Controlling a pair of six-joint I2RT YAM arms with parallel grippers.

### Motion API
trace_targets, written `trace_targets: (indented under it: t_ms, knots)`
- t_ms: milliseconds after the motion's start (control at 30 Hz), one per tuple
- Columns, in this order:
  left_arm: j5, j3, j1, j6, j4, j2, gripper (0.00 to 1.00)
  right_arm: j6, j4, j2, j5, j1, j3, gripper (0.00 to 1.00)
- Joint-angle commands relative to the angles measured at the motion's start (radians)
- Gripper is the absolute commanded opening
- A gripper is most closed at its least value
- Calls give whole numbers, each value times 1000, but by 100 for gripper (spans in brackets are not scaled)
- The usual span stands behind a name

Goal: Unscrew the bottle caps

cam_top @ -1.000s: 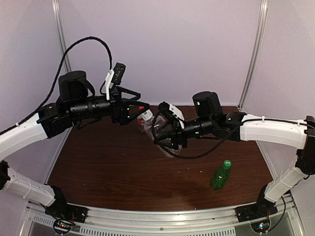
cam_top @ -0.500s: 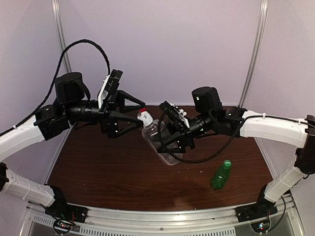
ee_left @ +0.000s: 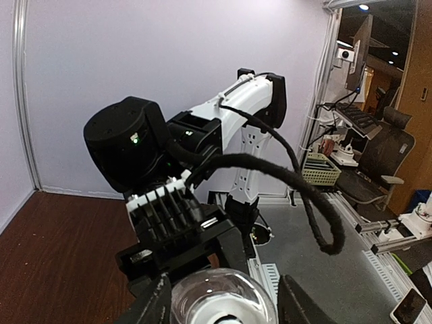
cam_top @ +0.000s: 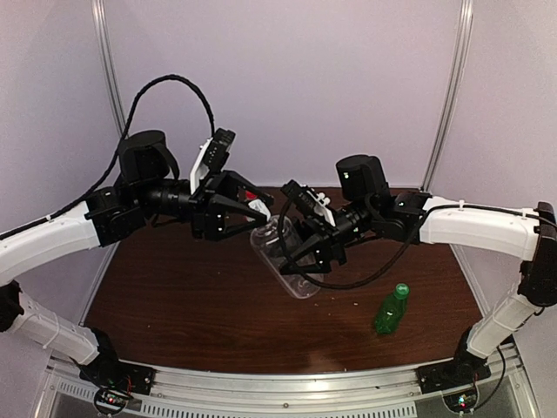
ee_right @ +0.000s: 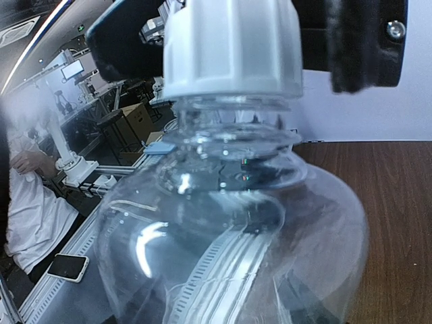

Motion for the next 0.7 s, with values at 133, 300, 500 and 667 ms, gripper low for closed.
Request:
trace_targets:
  t_ms: [133,300,500,667]
  knots:
    - [35,-9,5,-22,68,9,38,10,40,-9,7,-2,16,54]
    - [-25,-9,6,-27,44,0,30,10,16,-34,149,-9,16,53]
    - [-248,-5,4,-86,15,-17,28,-1,0,-73,468,-15,7,54]
    - [-533,15,2,-235,-23,1,23,-3,47,-85,727,-11,-23,54]
